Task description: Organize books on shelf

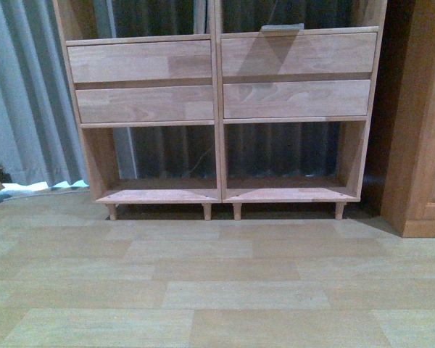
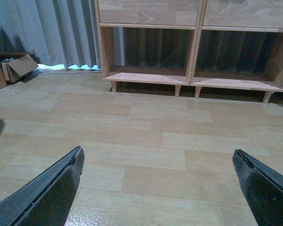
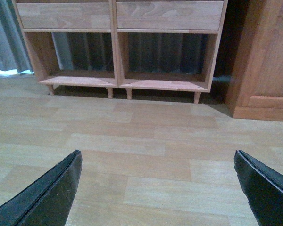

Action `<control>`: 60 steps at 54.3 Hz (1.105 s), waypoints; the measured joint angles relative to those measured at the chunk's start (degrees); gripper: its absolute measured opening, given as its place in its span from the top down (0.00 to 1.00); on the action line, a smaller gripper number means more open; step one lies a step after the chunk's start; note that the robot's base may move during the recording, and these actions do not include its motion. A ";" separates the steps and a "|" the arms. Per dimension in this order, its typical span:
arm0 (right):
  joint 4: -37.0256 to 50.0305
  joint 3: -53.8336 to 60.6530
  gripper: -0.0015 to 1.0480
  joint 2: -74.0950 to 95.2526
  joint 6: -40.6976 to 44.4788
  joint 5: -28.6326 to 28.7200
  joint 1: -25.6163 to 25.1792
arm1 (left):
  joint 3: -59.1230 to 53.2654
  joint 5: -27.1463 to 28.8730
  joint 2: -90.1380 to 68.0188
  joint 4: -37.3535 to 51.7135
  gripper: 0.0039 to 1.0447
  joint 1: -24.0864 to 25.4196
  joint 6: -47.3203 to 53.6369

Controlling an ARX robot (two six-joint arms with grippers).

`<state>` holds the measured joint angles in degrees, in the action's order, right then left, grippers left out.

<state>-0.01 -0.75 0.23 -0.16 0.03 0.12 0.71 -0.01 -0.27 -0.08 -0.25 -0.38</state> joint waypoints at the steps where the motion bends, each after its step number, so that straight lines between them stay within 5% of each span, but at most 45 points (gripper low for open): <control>1: 0.00 0.00 0.07 0.00 0.00 0.00 0.00 | 0.00 0.00 0.00 0.00 0.07 0.00 0.00; 60: 0.00 0.00 0.07 0.00 0.00 0.00 0.00 | 0.00 0.00 0.00 0.00 0.07 0.00 0.00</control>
<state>-0.01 -0.75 0.23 -0.16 0.03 0.12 0.71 -0.01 -0.27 -0.08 -0.25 -0.38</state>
